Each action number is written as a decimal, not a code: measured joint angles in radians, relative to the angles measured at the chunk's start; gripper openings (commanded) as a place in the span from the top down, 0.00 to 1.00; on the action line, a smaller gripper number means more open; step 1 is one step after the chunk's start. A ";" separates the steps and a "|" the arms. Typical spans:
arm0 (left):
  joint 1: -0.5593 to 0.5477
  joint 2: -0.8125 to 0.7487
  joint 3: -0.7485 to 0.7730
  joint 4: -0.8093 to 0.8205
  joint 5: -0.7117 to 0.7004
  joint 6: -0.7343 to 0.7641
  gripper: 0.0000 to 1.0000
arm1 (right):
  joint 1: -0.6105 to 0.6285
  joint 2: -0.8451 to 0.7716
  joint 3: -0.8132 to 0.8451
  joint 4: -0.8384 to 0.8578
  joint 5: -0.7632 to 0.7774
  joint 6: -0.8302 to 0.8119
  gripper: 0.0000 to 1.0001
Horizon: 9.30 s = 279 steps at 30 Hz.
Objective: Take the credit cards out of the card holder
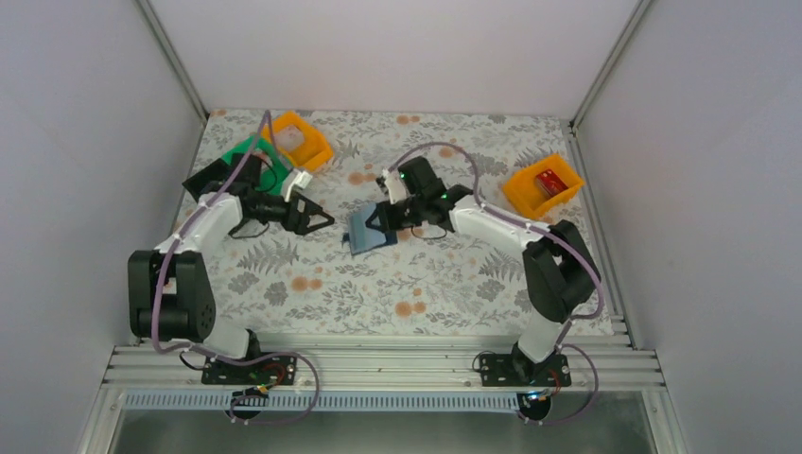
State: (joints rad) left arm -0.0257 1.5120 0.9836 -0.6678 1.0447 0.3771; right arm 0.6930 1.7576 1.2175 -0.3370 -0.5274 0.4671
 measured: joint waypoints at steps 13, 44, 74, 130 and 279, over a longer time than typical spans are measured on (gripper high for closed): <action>0.024 -0.049 0.305 -0.230 0.074 0.135 0.00 | -0.036 -0.180 0.334 -0.049 -0.158 -0.229 0.96; -0.016 -0.079 0.487 -0.505 0.238 0.361 0.98 | -0.071 -0.220 0.468 -0.223 0.137 -0.357 0.10; -0.069 -0.187 0.470 -0.389 -0.119 0.262 0.97 | -0.122 -0.328 0.287 -0.089 -0.156 -0.501 0.01; -0.068 -0.228 0.560 -0.660 -0.018 0.608 0.80 | -0.085 -0.199 0.332 -0.198 -0.449 -0.664 0.96; -0.005 -0.228 0.307 -0.188 -0.012 0.031 0.98 | 0.156 -0.079 0.334 -0.073 0.243 -0.359 0.51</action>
State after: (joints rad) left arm -0.0311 1.2842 1.2907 -0.8562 1.0328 0.4080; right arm 0.8494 1.6787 1.5513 -0.4099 -0.2840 0.1085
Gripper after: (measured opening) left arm 0.057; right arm 0.577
